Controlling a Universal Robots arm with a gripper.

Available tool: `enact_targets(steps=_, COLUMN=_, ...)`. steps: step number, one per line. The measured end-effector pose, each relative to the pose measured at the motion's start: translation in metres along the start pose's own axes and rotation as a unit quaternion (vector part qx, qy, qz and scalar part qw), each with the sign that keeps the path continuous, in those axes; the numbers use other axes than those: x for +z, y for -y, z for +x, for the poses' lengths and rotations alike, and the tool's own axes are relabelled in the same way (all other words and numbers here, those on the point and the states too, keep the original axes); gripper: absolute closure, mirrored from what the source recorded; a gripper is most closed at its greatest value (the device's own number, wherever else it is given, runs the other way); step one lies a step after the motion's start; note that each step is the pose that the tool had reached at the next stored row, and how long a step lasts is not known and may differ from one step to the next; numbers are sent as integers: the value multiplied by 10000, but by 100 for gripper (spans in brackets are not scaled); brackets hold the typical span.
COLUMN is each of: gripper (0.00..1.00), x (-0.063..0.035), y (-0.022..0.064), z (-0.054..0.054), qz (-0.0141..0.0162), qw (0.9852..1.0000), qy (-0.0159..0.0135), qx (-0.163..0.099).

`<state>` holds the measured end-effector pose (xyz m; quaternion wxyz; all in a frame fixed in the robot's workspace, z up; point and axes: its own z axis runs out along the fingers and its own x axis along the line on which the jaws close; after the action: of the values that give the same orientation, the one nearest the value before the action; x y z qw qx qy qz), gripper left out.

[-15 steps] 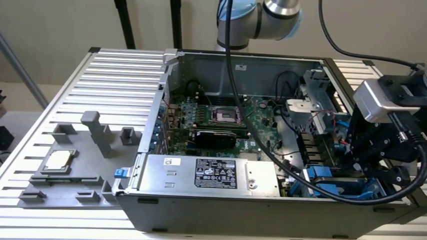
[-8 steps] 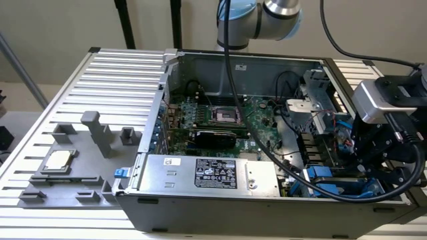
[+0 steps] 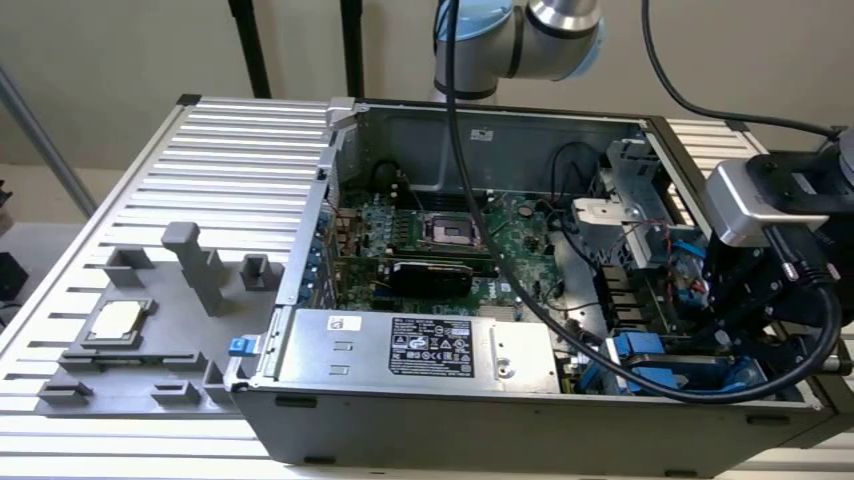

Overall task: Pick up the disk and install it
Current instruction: 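Insert the first disk wire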

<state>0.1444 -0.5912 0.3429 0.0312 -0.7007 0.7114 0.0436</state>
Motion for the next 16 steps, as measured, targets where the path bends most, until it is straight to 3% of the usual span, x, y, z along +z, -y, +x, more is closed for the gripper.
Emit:
enact_targets(steps=8, gripper=84, x=19, y=-2, z=-7, qz=32, qw=10000, qy=-1, qx=12)
enact_targets(steps=16, gripper=84, x=51, y=-6, z=-3, qz=42, qw=10000, qy=-12, qx=22)
